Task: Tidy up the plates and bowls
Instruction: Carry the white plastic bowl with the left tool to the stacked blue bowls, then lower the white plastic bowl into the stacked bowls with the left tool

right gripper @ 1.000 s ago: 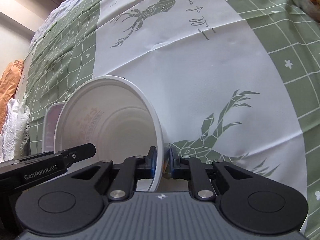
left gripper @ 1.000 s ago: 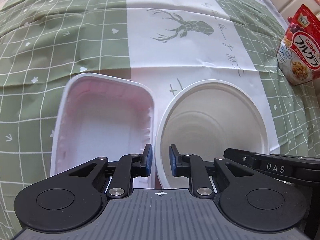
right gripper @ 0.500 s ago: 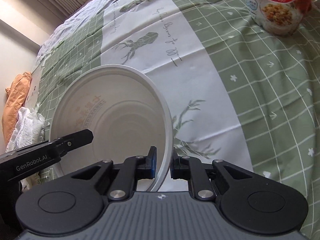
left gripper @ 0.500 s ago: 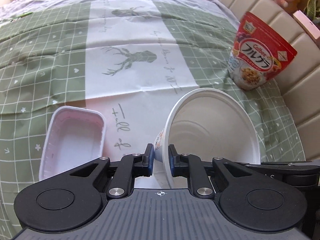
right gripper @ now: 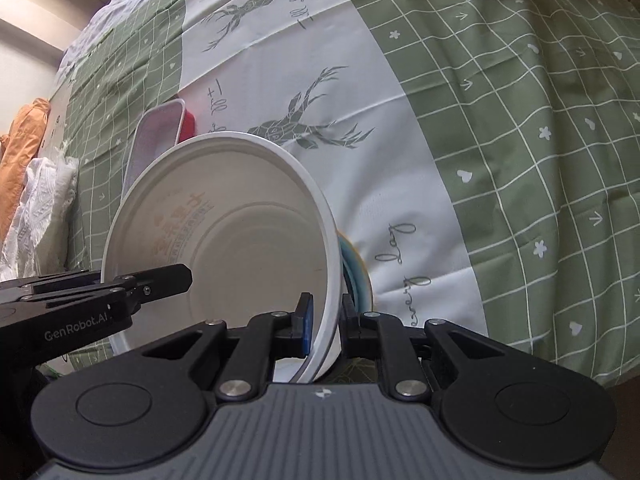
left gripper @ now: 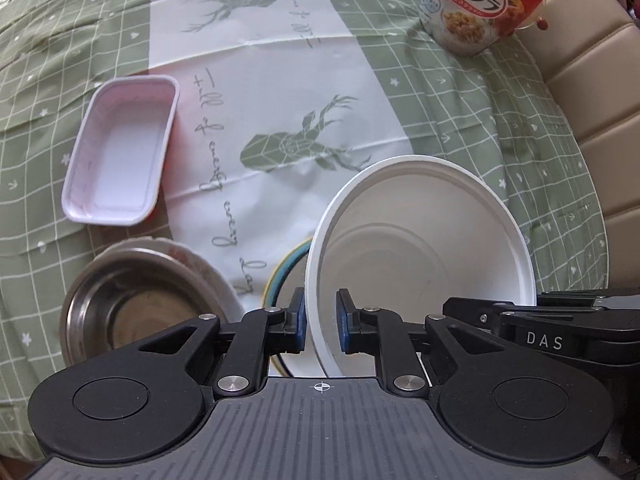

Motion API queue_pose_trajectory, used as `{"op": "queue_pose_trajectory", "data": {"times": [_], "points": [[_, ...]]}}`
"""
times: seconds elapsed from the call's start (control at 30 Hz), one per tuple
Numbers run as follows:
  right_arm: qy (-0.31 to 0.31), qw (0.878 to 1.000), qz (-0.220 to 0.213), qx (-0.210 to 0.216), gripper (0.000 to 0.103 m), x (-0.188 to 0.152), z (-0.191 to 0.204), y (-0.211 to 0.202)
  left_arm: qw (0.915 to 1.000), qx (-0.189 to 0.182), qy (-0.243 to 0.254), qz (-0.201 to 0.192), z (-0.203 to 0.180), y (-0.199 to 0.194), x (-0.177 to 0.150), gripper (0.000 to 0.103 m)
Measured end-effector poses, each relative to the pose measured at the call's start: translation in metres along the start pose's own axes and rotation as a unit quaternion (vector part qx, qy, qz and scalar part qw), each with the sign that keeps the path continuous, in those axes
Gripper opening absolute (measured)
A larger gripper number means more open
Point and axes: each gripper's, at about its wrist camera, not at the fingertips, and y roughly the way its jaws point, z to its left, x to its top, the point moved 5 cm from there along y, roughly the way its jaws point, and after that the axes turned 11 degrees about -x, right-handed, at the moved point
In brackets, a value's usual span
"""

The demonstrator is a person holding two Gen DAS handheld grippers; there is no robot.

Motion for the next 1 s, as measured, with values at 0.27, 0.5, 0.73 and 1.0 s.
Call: {"op": "queue_pose_trajectory", "data": {"times": [0.27, 0.5, 0.73, 1.0], "points": [[-0.021, 1.000, 0.016, -0.006, 0.014, -0.015, 0.014, 0.015, 0.9999, 0.008, -0.010, 0.001, 0.013, -0.002, -0.018, 0.016], [-0.028, 0.999, 0.010, -0.014, 0.022, -0.017, 0.015, 0.020, 0.9995, -0.005, -0.026, 0.015, 0.015, 0.005, -0.026, 0.018], [-0.031, 0.999, 0.007, -0.019, 0.023, -0.016, 0.015, 0.029, 0.9995, 0.001, -0.016, 0.027, 0.012, 0.015, -0.031, 0.023], [-0.032, 0.999, 0.004, -0.020, 0.023, -0.015, 0.016, 0.036, 0.9994, -0.003, -0.020, 0.027, 0.016, 0.022, -0.032, 0.028]]}}
